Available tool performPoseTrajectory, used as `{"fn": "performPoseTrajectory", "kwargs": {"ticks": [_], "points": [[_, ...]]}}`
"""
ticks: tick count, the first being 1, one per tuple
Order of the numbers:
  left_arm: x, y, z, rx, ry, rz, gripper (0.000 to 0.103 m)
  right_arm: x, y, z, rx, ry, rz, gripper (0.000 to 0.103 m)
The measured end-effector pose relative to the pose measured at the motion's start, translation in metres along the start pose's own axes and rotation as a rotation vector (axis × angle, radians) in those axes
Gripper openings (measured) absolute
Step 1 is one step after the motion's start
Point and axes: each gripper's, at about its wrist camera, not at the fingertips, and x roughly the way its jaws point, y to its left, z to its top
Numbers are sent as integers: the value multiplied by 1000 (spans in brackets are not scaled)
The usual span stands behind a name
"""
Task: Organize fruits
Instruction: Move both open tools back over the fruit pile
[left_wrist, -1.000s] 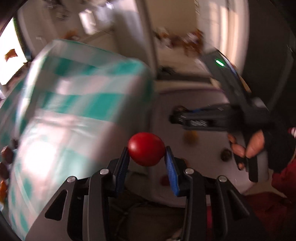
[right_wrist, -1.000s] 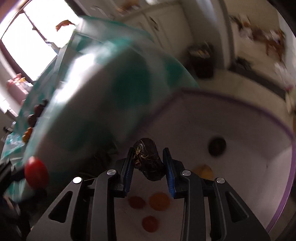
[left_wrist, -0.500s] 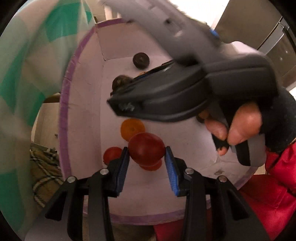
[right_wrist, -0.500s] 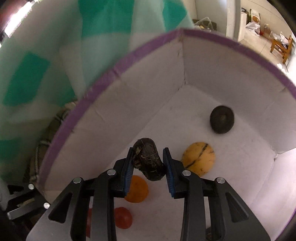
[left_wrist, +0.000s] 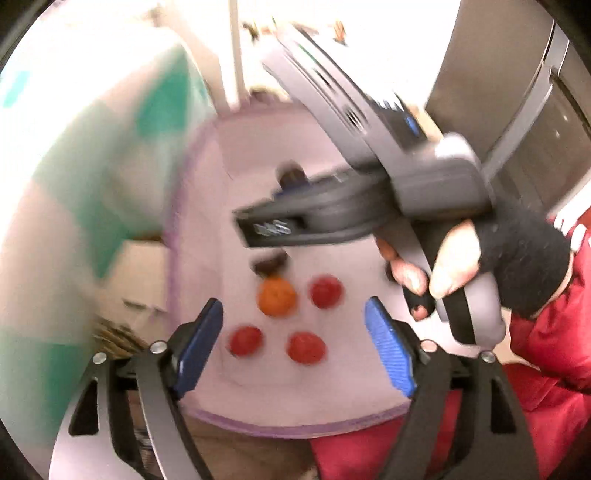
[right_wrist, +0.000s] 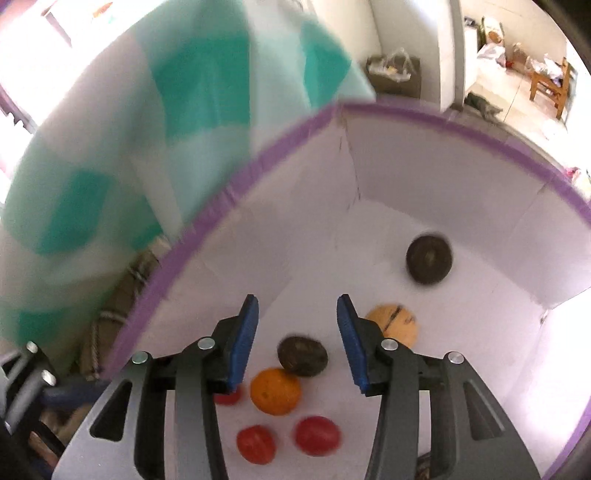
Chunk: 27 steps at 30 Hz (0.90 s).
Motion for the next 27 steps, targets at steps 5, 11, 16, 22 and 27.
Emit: {"fn": "performPoseTrajectory", "kwargs": {"ticks": [5,11,16,22,27], "points": [[-75,28,-2,-68,-250,193,93,-36,-10,16,47,-144,19,58],[-155,105,-40,-293,-418,451,101,-69,-20,28,109,-250,48,66],[-206,200,-108,-601,-415,638,101,-83,5,43,78,-294,96,73],[-290,288,-224,-1085,-460,655,101,-94,89,50,-106,-303,166,78],[-328,332,-284,-1266,-515,608,101,-96,177,55,-278,-280,243,84]]}}
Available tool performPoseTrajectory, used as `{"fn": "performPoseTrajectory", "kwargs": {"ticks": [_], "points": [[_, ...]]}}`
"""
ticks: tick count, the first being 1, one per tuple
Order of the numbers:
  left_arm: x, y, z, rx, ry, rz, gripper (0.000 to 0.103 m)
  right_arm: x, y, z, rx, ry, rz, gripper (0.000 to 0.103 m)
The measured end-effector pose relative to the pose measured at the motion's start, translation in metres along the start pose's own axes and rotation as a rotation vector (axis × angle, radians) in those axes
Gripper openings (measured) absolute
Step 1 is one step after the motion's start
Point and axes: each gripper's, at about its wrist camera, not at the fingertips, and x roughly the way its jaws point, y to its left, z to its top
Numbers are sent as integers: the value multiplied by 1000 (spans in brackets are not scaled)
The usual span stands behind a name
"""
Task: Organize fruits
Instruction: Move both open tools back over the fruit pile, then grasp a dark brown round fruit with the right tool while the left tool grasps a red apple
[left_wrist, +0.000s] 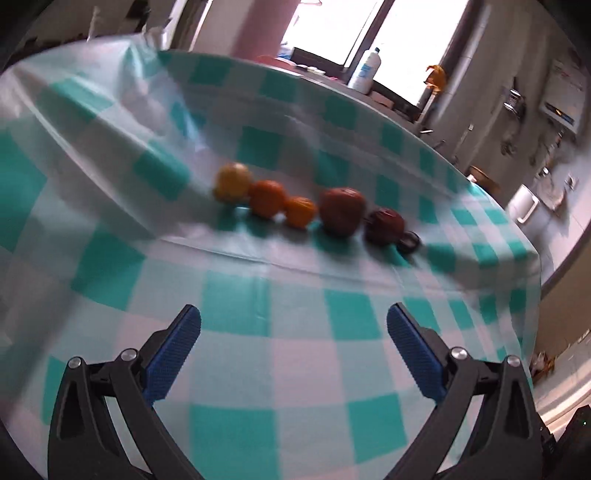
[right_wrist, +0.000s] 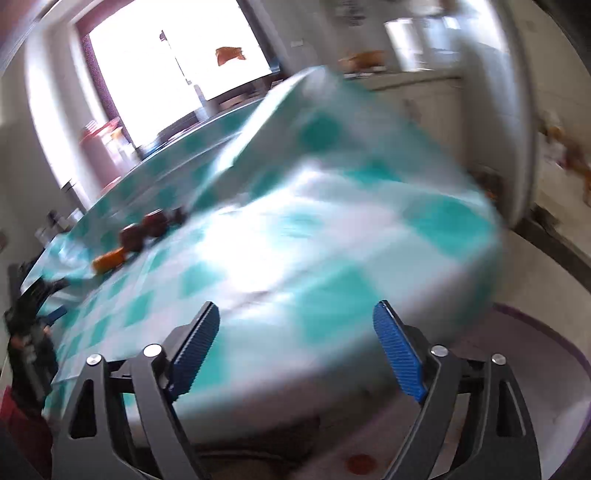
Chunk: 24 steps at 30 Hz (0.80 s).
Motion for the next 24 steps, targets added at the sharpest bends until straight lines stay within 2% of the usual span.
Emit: {"fn": "performPoseTrajectory", "kwargs": {"ticks": [3,7,9,12,15,18,21,24], "points": [[16,32,19,-41,19,63,101,28,44,14,-64,60,53,84],[30,67,31,-142,39,80,101,71,106,33,-135,129,85,84],[36,77,32,-174,48,65,101,101,137,43,-185,164,69,84],[40,82,29,-216,73,33,101,158,184,57,-304,206,-14,83],[37,81,25,-202,54,60,101,208,213,70,-393,222,-89,80],[37,73,22,-172,58,71,101,246,228,84,-412,246,-122,75],[37,68,19,-164,64,58,101,284,234,99,-359,277,-143,69],[38,65,16,-160,75,51,101,311,237,109,-335,289,-168,67]]}}
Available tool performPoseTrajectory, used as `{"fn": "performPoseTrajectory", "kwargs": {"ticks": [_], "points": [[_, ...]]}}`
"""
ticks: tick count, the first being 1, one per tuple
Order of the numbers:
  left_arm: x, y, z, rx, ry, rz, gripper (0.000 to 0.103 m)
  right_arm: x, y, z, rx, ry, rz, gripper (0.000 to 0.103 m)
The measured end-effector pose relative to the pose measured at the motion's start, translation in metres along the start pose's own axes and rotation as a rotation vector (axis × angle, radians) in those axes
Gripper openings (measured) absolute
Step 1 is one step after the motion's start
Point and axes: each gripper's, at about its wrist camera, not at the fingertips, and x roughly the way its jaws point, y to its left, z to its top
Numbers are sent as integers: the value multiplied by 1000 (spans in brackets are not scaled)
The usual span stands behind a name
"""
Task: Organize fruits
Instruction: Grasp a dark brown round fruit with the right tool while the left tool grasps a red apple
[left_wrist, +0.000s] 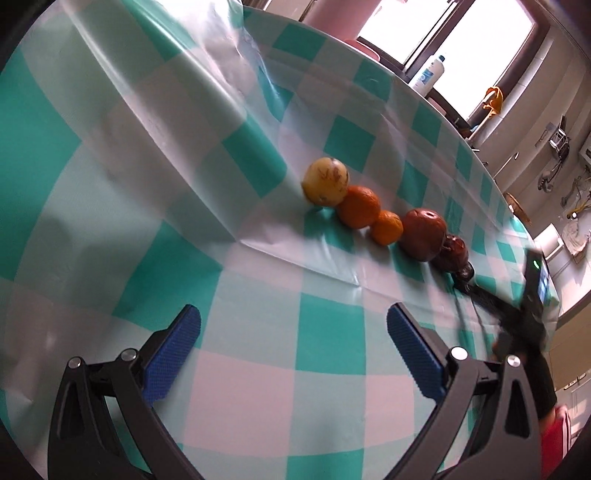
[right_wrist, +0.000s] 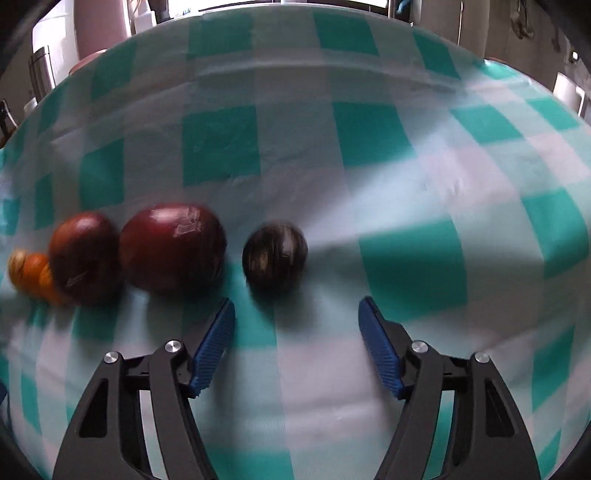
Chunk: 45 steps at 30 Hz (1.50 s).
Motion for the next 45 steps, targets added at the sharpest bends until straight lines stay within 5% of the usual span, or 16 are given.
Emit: {"fn": "performPoseTrajectory", "kwargs": {"ticks": [4,7,21,28,33,38,42,45], "points": [[2,-6,-4,21,13,-2,101,14,6,21,-26,-10,-50,63],[3,-8,-5,27,17,0,101,14,8,23,-47,-11,5,36],[5,-10,-10,41,3,19,101,-62,-28,-58,86,-89,363,37],[1,-26,-15,114,-22,1,101,-86,-66,-84,306,-197,493,37],[18,-90,-34,284,18,-27,101,-102,-65,-87,325,-296,475,37],[62,-159,-37,315,75,-10,97,-112,-89,-94,403,-377,415,37],[102,-210,-24,314,31,112,96,-124,-113,-97,469,-460,272,37],[133,-237,-10,272,16,191,96,-120,-126,-100,527,-459,250,37]]}}
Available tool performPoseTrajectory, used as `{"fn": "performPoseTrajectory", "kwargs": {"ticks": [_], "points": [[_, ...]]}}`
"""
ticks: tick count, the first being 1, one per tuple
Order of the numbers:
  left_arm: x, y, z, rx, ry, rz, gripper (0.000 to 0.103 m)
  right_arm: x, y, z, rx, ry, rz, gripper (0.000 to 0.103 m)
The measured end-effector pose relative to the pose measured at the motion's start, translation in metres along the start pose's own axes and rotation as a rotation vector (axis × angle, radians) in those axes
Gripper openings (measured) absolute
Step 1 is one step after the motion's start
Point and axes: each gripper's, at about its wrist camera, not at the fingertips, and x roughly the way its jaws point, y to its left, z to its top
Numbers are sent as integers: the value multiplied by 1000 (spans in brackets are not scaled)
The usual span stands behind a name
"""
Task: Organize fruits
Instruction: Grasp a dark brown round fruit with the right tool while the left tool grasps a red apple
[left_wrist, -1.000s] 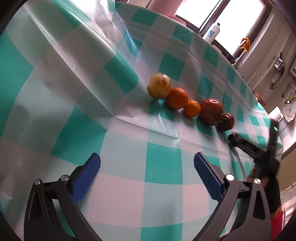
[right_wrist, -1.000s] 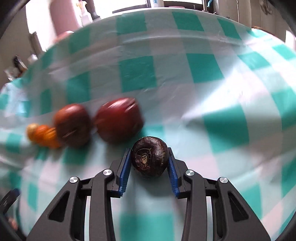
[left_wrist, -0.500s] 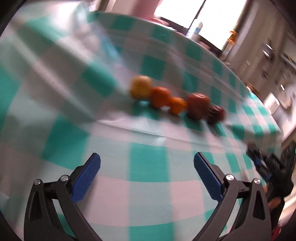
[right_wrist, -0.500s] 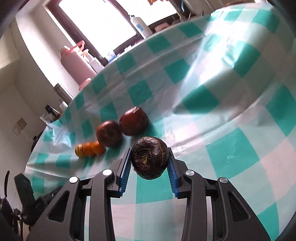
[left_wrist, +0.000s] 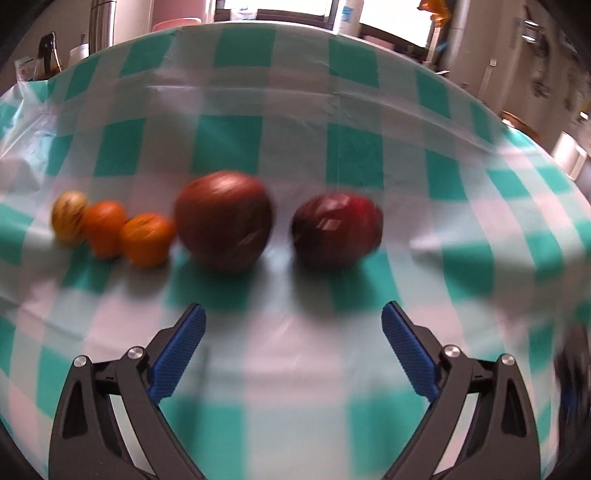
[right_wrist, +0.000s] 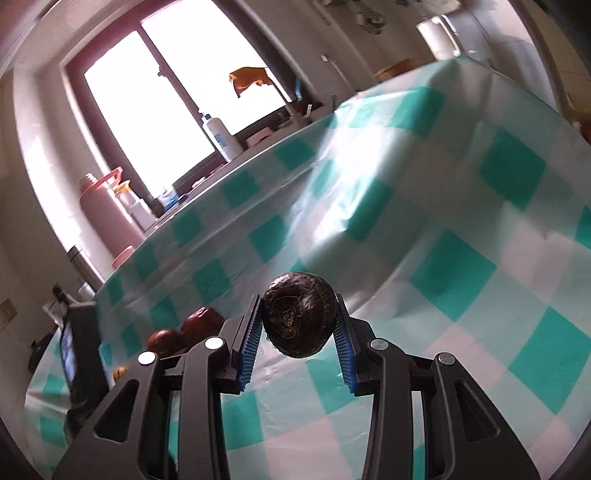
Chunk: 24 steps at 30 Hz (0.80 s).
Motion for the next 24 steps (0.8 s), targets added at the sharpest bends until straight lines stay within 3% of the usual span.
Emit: {"fn": "performPoseTrajectory", "kwargs": {"ticks": [4,10,12,14,18,24], "points": [[27,-32,18,-35,15,168,96,5,0,-1,14,23,40,37],[57,-58,34,-45,83,254,97,9,9,-6,-16,45,84,37],[55,-57,34,-50,79,227,87,9,7,-6,-13,46,84,37],[49,-58,30,-24,65,229,59,8,5,-5,0,41,86,37],[37,-50,10,42,39,163,58,5,4,-6,-2,31,90,37],[-8,7,-37,47,28,-27,58,5,5,-7,1,34,109,37]]}}
